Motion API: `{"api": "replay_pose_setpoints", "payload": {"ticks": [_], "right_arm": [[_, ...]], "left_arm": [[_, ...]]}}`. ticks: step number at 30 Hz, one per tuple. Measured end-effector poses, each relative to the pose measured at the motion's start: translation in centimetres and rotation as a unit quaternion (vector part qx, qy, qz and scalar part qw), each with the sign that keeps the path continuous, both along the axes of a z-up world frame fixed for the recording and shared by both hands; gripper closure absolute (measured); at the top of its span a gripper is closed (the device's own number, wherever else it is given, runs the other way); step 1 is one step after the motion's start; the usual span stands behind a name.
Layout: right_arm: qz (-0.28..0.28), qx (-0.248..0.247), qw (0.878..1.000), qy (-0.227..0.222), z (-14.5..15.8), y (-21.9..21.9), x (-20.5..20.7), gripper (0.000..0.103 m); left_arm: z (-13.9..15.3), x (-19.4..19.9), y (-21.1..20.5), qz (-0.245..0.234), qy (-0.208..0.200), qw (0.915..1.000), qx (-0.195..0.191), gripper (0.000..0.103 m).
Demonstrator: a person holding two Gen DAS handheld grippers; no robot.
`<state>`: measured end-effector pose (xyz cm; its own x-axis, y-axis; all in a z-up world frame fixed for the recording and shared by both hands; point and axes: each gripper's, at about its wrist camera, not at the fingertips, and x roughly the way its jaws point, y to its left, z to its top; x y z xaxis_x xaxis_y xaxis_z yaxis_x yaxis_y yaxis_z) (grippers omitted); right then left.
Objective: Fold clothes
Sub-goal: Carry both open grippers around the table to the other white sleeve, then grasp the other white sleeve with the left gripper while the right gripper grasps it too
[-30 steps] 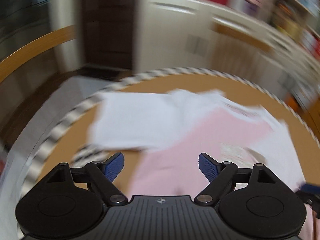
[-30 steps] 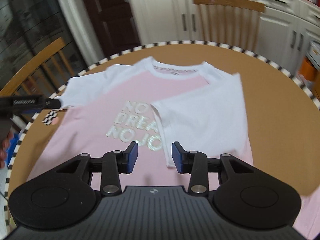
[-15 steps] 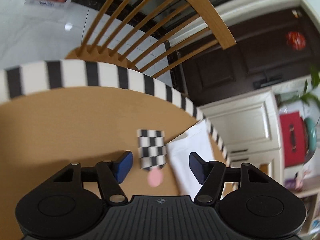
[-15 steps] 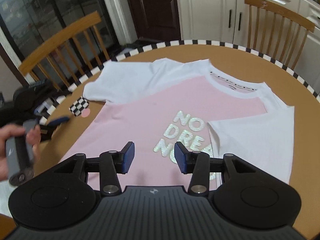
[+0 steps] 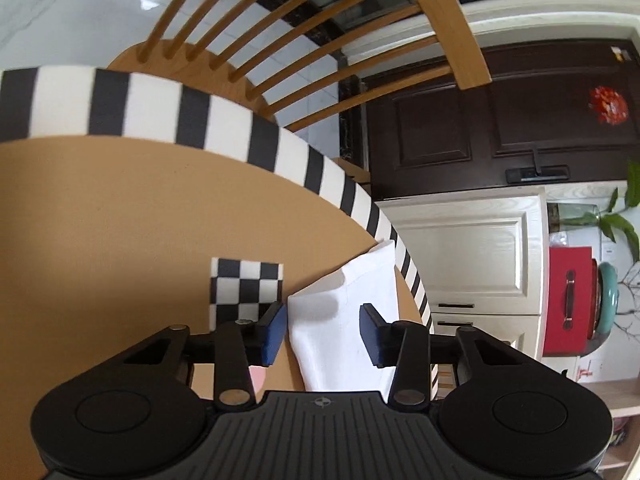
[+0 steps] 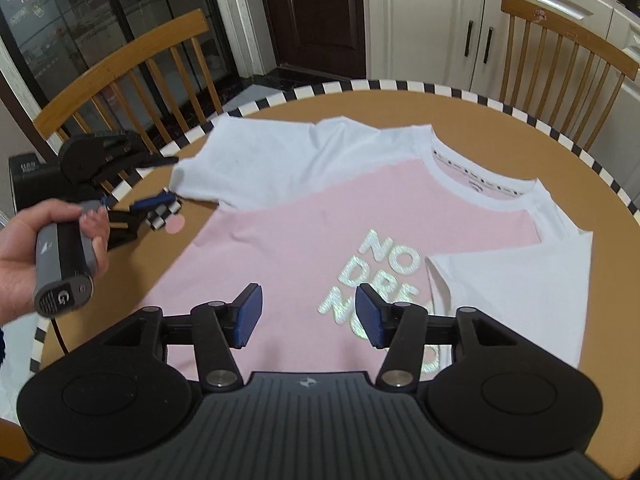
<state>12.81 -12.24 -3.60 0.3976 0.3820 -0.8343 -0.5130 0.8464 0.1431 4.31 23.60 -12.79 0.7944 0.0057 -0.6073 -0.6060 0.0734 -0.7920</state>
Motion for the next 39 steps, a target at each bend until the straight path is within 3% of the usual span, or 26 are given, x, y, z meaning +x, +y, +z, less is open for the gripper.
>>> {"api": "replay_pose_setpoints", "payload": {"ticks": [3, 5, 7, 9, 11, 14, 19, 23, 27, 29, 35, 39], "right_arm": [[-0.001, -0.006, 1.0, 0.006, 0.0, -0.2, 0.2, 0.049], [-0.001, -0.004, 1.0, 0.011, 0.4, -0.2, 0.7, 0.049], [0.012, 0.002, 1.0, 0.018, 1.1, 0.0, 1.8, 0.049], [0.035, 0.011, 0.999, 0.028, 2.2, 0.6, 3.5, 0.051], [0.085, 0.009, 0.996, 0.034, 3.3, 2.0, 5.9, 0.052], [0.167, -0.039, 0.985, 0.022, 4.4, 6.0, 9.5, 0.05], [0.28, -0.128, 0.951, -0.007, 4.3, 14.8, 14.7, 0.05], [0.378, -0.179, 0.908, -0.019, 2.0, 21.4, 16.9, 0.053], [0.426, -0.195, 0.883, -0.004, -0.5, 25.3, 17.9, 0.058], [0.45, -0.203, 0.87, 0.004, -1.7, 27.2, 18.4, 0.066], [0.515, -0.225, 0.826, 0.027, -5.2, 32.7, 19.8, 0.067], [0.524, -0.242, 0.814, 0.058, -6.8, 34.2, 20.2, 0.067]], "left_arm": [[-0.2, 0.2, -0.3, -0.006, -0.003, 0.9999, 0.01, 0.061], [-0.4, 0.6, -0.8, -0.008, 0.001, 0.9998, 0.016, 0.068], [-1.3, 0.3, -0.9, 0.002, 0.012, 0.9999, 0.005, 0.099], [-2.0, 0.2, -0.9, 0.008, 0.013, 0.9999, -0.003, 0.098], [-1.8, 0.1, -1.2, 0.003, 0.014, 0.9998, 0.016, 0.1], [-1.5, 0.1, -1.5, -0.003, 0.022, 0.9993, 0.03, 0.1], [-1.0, 2.9, -1.3, -0.028, 0.043, 0.997, 0.059, 0.101], [-0.4, 3.7, -1.1, -0.045, 0.059, 0.9951, 0.066, 0.101], [-0.3, 4.0, -0.9, -0.053, 0.072, 0.9946, 0.054, 0.101], [-0.3, 4.1, -0.8, -0.057, 0.075, 0.9942, 0.052, 0.101], [-0.4, 4.1, -0.8, -0.064, 0.078, 0.9938, 0.046, 0.101], [-0.6, 3.9, -0.8, -0.066, 0.075, 0.9942, 0.039, 0.101]]}}
